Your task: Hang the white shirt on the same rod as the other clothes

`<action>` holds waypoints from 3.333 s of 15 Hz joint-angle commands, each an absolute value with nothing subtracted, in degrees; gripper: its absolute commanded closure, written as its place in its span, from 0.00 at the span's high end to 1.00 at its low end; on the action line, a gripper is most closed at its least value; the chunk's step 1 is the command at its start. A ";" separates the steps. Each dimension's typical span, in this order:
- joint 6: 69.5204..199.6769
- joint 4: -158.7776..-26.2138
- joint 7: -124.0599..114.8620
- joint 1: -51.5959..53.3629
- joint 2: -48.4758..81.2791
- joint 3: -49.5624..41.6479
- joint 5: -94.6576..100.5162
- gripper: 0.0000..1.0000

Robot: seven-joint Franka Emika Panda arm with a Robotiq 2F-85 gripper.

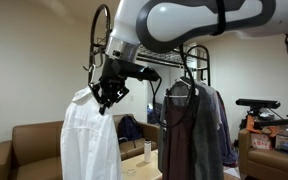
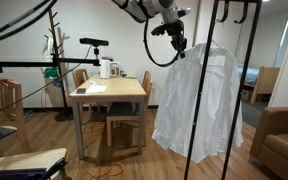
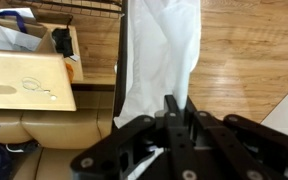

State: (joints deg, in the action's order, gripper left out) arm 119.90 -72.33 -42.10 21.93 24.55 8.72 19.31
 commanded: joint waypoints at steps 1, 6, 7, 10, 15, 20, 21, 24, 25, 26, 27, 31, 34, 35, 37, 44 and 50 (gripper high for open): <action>123.40 -72.58 -44.07 22.53 24.90 7.97 21.27 0.11; 129.09 -73.08 -47.49 22.53 24.77 6.73 22.82 0.10; 129.55 -72.97 -48.43 22.58 24.87 6.39 23.32 0.10; 131.17 -73.01 -51.60 23.16 24.36 4.57 26.71 0.10; 133.71 -73.10 -57.82 24.93 24.02 2.02 34.07 0.11; 132.57 -73.17 -58.85 25.49 23.99 2.05 35.17 0.16; 131.85 -73.40 -57.74 25.23 23.94 2.57 34.07 0.35; 129.54 -73.76 -56.38 24.71 23.89 3.48 31.67 0.50; 129.44 -75.06 -56.54 24.66 23.69 3.87 30.98 0.55; 128.54 -74.88 -55.66 24.34 23.75 4.39 29.71 0.63; 127.75 -74.77 -55.09 24.21 23.89 4.73 28.57 0.68; 117.74 -70.37 -48.56 24.26 25.39 5.67 22.33 0.95; 106.88 -65.29 -41.55 23.74 26.74 6.53 17.53 1.00; 105.47 -64.14 -39.93 23.75 27.13 6.69 16.43 1.00; 102.62 -61.73 -36.80 23.64 28.26 7.15 13.22 1.00; 97.76 -56.15 -33.41 24.13 31.31 6.67 7.34 1.00; 110.61 -56.32 -37.98 25.98 33.10 3.50 13.03 1.00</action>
State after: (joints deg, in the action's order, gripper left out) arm 107.58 -58.45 -35.53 24.99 31.32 5.01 10.23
